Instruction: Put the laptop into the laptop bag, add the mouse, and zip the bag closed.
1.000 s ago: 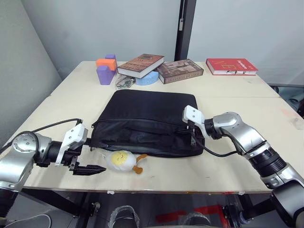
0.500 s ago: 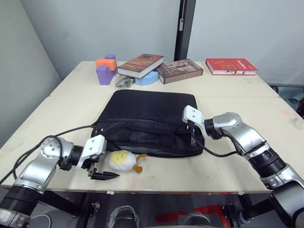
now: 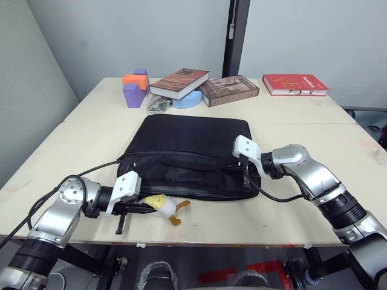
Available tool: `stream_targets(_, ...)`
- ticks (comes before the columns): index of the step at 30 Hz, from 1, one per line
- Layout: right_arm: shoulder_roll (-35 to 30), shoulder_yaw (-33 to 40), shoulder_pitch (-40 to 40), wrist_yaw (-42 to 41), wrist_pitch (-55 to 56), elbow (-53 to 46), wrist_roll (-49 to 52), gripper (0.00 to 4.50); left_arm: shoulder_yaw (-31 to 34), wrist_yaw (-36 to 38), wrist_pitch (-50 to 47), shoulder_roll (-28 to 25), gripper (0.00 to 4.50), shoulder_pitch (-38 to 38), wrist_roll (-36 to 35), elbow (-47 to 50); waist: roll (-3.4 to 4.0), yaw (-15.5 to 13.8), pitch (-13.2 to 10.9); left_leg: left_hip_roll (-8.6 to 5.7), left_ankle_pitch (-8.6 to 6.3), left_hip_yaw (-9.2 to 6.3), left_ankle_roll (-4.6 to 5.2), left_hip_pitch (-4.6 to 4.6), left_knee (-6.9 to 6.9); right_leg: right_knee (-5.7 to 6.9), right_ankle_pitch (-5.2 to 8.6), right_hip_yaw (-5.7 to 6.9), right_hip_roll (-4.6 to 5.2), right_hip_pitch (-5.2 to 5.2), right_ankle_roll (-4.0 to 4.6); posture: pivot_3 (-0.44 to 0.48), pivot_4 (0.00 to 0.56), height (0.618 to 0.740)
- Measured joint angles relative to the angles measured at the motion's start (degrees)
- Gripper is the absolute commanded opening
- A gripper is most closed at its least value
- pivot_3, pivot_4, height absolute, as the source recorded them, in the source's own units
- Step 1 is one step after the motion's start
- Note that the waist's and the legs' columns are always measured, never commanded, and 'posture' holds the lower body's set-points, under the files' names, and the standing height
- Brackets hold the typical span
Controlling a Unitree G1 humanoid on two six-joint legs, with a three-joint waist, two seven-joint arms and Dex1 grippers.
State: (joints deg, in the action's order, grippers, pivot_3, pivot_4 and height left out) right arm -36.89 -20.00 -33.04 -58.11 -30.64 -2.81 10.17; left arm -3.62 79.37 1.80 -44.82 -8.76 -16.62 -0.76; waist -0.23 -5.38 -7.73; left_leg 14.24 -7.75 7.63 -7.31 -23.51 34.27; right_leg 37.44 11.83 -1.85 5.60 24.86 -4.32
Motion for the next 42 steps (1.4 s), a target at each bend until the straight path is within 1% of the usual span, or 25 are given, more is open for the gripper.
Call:
stream_targets(5, -0.12, 0.66, 0.58, 0.65, -0.89, -0.49, -0.43, 0.0, -2.42, -2.02, 0.21, 2.27, 0.02, -0.05, 1.38, 2.64, -0.01, 0.03, 0.11, 0.0, 0.0, 0.01, 0.0, 0.0, 0.0, -0.01, 0.0, 0.0, 0.0, 0.01, 0.0, 0.0, 0.15, 0.725)
stream_targets(9, -0.36, 0.77, 1.35, 0.99, -1.89, -1.86, -1.28, 0.0, -4.29, -3.23, 2.53, 3.39, 0.02, -0.53, 3.34, 2.79, -0.01, 0.05, 0.22, 0.0, 0.0, 0.0, 0.0, 0.01, -0.03, -0.02, 0.0, 0.0, 0.0, 0.0, 0.0, 0.0, 0.15, 0.725)
stream_targets(12, -0.36, 0.83, 1.73, 1.22, -2.72, -2.46, -1.67, 0.0, -5.53, -4.79, 5.37, 4.64, 0.02, -1.77, 5.74, 1.47, 0.0, -0.08, 0.53, -0.01, 0.0, 0.01, 0.0, 0.01, -0.03, -0.06, 0.0, -0.01, 0.01, -0.02, 0.0, 0.0, 0.15, 0.725)
stream_targets(18, -0.46, 0.86, 2.21, 1.19, -4.63, -3.34, -1.87, 0.0, -7.16, -8.66, 11.52, 9.39, 0.02, -4.48, 9.46, -4.45, 0.04, -0.35, 1.01, -0.04, 0.0, 0.02, 0.01, 0.09, -0.02, -0.07, 0.0, -0.01, 0.05, -0.12, -0.01, 0.0, 0.15, 0.725)
stream_targets(21, -0.6, 0.89, 2.2, 1.19, -5.02, -3.32, -2.81, 0.0, -8.06, -9.62, 11.64, 11.7, 0.02, -5.82, 10.2, -5.76, 0.04, -0.56, 1.02, -0.06, -0.01, 0.04, 0.01, 0.37, -0.02, -0.07, 0.01, 0.0, 0.11, -0.42, -0.01, 0.0, 0.15, 0.725)
stream_targets(27, -0.35, 0.93, 2.14, 0.99, -5.47, -3.3, -3.44, 0.0, -11.64, -9.05, 8.37, 14.87, 0.02, -8.88, 10.51, -6.08, 0.02, -0.45, 1.04, -0.07, -0.01, 0.05, 0.01, 0.38, -0.07, -0.07, 0.0, 0.0, 0.13, -0.41, -0.02, 0.0, 0.15, 0.725)
stream_targets(29, -0.3, 0.92, 2.12, 0.94, -5.47, -3.29, -3.51, 0.0, -12.3, -8.34, 7.37, 14.82, 0.02, -9.41, 10.38, -5.93, 0.04, -0.3, 1.06, -0.07, -0.01, 0.05, 0.01, 0.38, -0.09, -0.09, 0.0, 0.0, 0.12, -0.4, -0.02, 0.0, 0.15, 0.725)
stream_targets(32, 0.04, 0.91, 2.04, 0.58, -5.51, -3.31, -3.56, 0.0, -13.28, -5.74, 5.52, 13.13, 0.02, -10.63, 10.01, -5.13, 0.04, 0.0, 1.12, -0.05, -0.01, 0.09, 0.01, 0.38, -0.2, -0.26, 0.01, 0.0, 0.09, -0.4, -0.03, 0.0, 0.15, 0.725)
stream_targets(38, 0.47, 0.94, 1.97, 0.48, -5.44, -3.3, -3.69, 0.0, -13.09, -5.06, 8.77, 11.41, 0.02, -11.95, 10.04, -7.5, 0.04, 0.16, 1.13, -0.03, -0.01, 0.08, 0.01, 0.41, -0.33, -0.31, 0.01, 0.01, 0.04, -0.37, -0.03, 0.0, 0.15, 0.725)
stream_targets(40, 0.51, 0.95, 1.97, 0.46, -5.44, -3.3, -3.73, 0.0, -12.79, -5.1, 8.51, 11.3, 0.02, -11.95, 9.65, -7.34, 0.05, 0.16, 1.12, -0.03, -0.01, 0.09, 0.01, 0.41, -0.34, -0.31, 0.01, 0.01, 0.04, -0.37, -0.03, 0.0, 0.15, 0.725)
stream_targets(42, 0.61, 0.95, 1.91, 0.32, -5.41, -3.27, -3.73, 0.0, -12.74, -4.88, 6.7, 10.83, 0.02, -11.09, 8.69, -5.21, 0.05, 0.18, 1.12, -0.03, -0.01, 0.11, 0.01, 0.4, -0.34, -0.33, 0.01, -0.01, 0.04, -0.35, -0.03, 0.0, 0.15, 0.725)
